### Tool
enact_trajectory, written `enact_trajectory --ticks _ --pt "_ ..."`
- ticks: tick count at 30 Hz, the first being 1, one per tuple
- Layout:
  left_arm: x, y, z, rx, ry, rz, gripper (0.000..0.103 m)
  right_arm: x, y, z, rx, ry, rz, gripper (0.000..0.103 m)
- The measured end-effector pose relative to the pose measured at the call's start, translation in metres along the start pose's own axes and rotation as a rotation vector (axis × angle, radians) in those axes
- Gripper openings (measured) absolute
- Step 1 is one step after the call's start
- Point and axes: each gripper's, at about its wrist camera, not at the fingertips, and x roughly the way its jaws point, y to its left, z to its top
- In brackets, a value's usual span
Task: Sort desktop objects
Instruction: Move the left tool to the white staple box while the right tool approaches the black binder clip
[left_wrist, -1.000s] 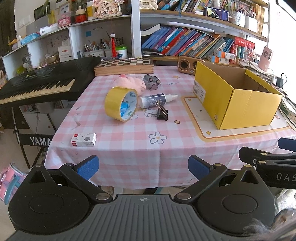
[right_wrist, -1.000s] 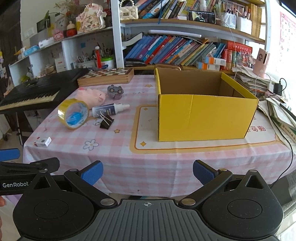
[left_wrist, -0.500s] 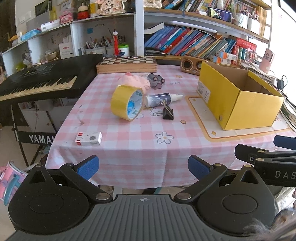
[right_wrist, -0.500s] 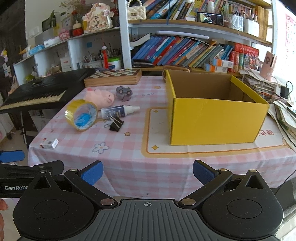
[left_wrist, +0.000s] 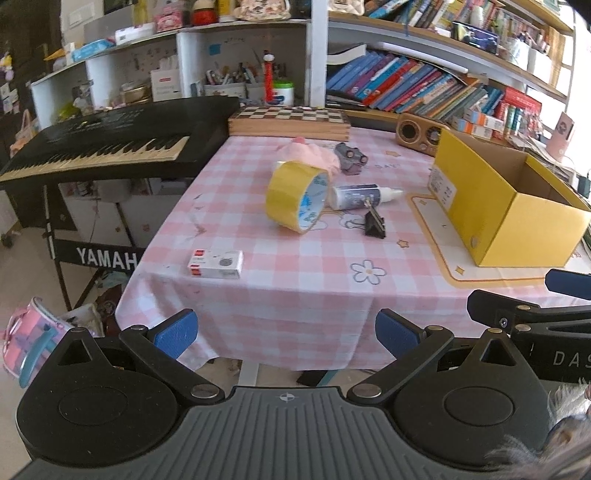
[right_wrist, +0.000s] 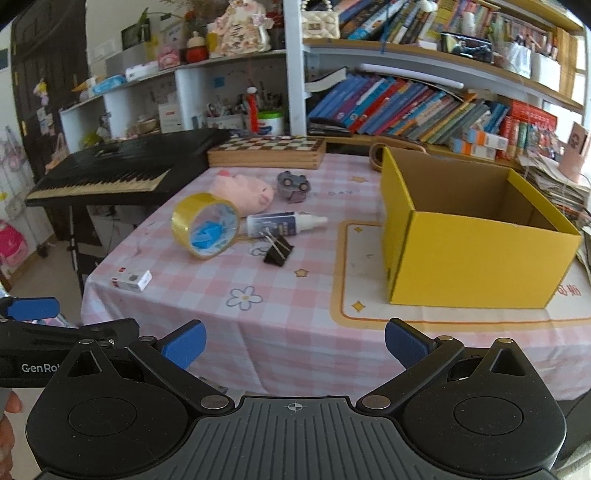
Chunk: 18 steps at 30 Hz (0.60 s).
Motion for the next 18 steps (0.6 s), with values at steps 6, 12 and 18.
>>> enact_trajectory --ticks 6,12,18 --pt "0.003 0.009 0.0 -0.032 0.013 0.025 0.103 0.008 0.008 0.004 -0.037 0.006 0.027 0.103" --pt "0.01 0.018 0.005 -0.064 0.014 0.038 0.103 0.021 0.013 0.012 -0.057 0.01 0.056 0.103" --pt "0.023 0.025 0.012 -0.088 0.013 0.054 0.103 0.037 0.018 0.024 -0.097 0.011 0.074 0.103"
